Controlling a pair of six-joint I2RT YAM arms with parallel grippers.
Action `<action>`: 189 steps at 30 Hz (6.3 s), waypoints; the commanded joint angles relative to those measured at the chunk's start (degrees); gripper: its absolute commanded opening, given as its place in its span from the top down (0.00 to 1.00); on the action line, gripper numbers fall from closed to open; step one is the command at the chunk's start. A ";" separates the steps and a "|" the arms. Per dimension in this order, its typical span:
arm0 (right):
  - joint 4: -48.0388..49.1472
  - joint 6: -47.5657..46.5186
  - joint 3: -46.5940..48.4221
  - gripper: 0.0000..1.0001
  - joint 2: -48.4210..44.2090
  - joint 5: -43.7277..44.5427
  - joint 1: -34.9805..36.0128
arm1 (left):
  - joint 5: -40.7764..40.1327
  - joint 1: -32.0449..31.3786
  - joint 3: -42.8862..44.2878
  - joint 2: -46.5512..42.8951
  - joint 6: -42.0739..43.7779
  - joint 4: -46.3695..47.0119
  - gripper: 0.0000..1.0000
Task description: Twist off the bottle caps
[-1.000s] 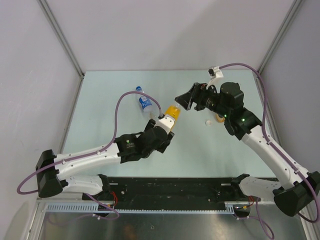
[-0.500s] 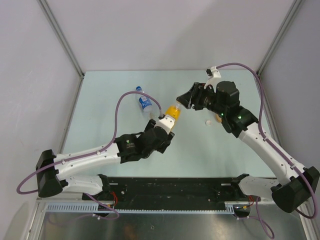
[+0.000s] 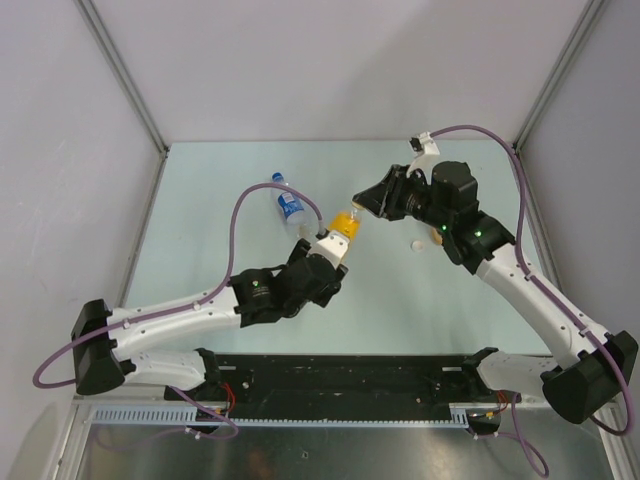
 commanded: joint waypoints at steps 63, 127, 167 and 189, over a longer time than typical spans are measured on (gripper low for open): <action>35.75 -4.89 -5.96 1.00 -18.66 -42.71 -5.39 | 91.95 6.71 -14.87 -16.15 0.69 44.65 1.00; 7.25 -15.40 -26.45 0.04 -1.62 -2.29 1.83 | 24.65 8.38 -19.62 -19.74 0.95 25.45 1.00; 32.16 7.71 -13.41 0.55 -7.21 -20.70 -0.09 | 34.28 8.28 -14.10 -15.43 1.11 23.89 1.00; 26.31 1.41 -13.41 1.00 -8.10 -18.68 0.01 | 32.09 8.28 -14.44 -18.09 0.33 23.89 0.04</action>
